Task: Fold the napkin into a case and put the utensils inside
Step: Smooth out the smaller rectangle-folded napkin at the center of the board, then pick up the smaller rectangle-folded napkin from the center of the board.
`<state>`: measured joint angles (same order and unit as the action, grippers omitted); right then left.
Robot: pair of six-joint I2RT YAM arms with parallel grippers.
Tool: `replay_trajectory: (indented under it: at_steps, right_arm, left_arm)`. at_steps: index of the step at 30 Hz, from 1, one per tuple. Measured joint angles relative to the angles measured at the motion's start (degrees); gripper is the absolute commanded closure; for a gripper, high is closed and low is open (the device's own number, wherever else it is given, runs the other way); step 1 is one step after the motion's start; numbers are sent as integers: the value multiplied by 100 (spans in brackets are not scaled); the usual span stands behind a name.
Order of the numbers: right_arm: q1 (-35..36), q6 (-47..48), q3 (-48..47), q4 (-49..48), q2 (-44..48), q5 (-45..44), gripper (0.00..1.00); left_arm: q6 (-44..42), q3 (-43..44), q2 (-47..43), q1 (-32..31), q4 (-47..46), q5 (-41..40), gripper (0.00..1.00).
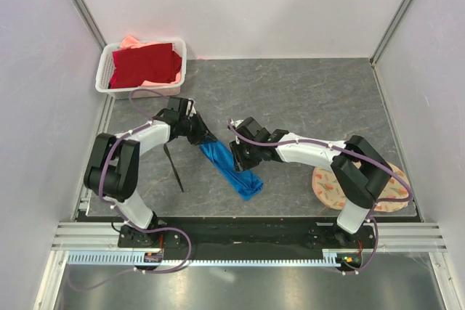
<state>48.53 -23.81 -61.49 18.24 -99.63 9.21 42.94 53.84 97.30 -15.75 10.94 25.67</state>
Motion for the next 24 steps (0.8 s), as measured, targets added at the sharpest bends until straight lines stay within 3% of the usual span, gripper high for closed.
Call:
replay_trajectory:
  at_steps: [15,24]
  right_arm:
    - [560,455,-614,549,-275,-262,45]
    - [981,450,-892,754,-761,-1082,46]
  left_arm:
    - [-188,201,-1869,267,1036,-9,80]
    - [-367,-66,-2756,417,1379,37,80]
